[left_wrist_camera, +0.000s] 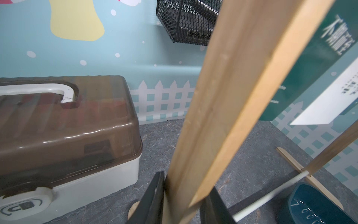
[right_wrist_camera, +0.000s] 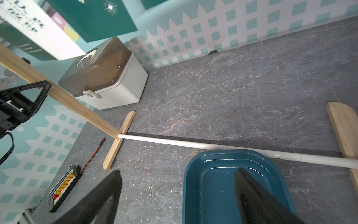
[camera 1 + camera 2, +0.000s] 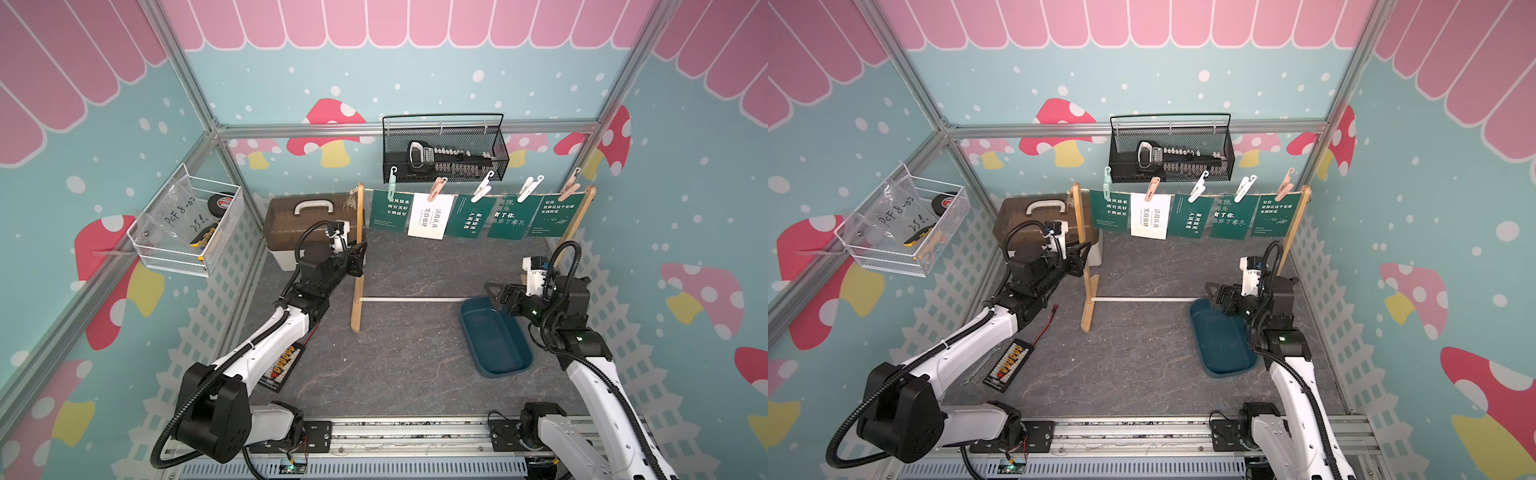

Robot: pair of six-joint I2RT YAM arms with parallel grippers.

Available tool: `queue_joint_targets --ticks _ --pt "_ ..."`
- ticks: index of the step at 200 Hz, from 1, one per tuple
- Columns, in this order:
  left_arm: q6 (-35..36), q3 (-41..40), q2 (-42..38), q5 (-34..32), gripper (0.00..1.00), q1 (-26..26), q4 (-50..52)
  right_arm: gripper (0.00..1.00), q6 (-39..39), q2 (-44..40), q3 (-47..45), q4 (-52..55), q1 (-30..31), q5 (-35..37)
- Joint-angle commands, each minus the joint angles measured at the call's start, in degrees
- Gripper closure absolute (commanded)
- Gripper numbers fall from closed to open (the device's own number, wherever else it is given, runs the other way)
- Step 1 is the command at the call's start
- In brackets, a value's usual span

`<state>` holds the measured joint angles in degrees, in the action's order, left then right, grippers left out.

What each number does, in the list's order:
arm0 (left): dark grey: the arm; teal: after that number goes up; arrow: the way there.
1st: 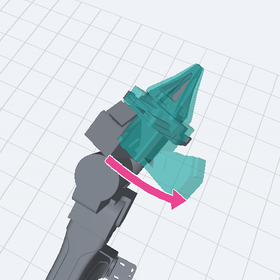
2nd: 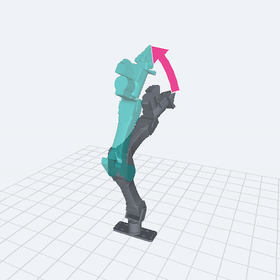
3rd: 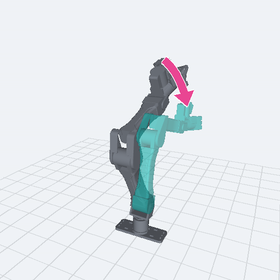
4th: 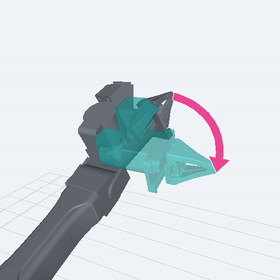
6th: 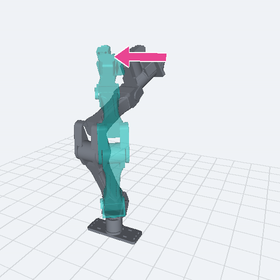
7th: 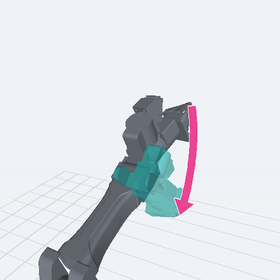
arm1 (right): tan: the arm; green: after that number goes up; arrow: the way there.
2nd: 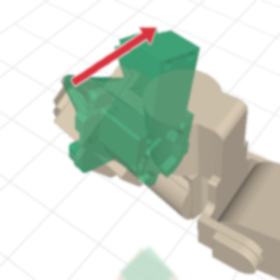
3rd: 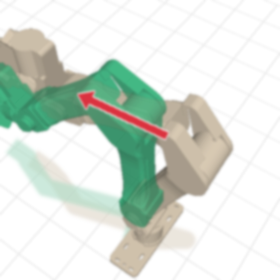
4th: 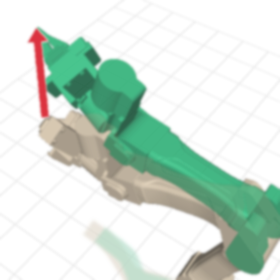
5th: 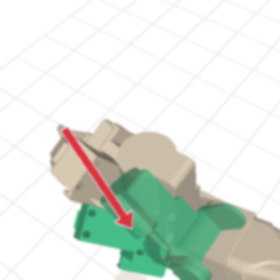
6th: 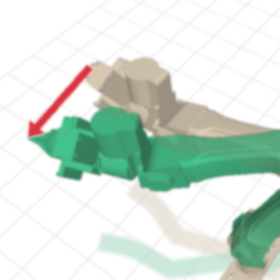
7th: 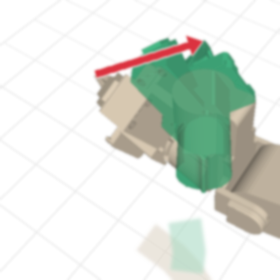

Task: Remove the postcards from the strings
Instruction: Adjust the clothesline at the center of the board.

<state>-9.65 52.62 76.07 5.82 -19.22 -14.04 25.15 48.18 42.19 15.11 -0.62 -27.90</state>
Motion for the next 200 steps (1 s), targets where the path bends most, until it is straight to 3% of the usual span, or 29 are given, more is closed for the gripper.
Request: queue_joint_targets --ticks 1,50,103,129,200 --pt "-2.7 -1.4 -0.2 -1.2 0.66 0.3 1.3 0.1 -2.9 -1.5 0.9 0.3 0.4 -5.1" --pt "-3.5 -2.0 -2.4 -0.3 0.54 0.3 1.5 0.1 -4.3 -1.6 1.4 2.2 0.4 -5.4" --pt "-2.4 -3.4 -4.9 -0.7 0.38 0.3 3.7 0.08 -5.2 -2.2 0.1 7.1 0.4 8.0" --pt "-2.3 -3.2 -7.9 0.6 0.29 0.3 7.2 0.09 -4.6 -2.7 -0.2 4.8 0.4 3.7" --pt "-5.1 -6.1 -18.9 4.2 0.22 -1.5 10.0 0.13 0.2 -8.4 2.2 -7.2 0.5 -15.6"
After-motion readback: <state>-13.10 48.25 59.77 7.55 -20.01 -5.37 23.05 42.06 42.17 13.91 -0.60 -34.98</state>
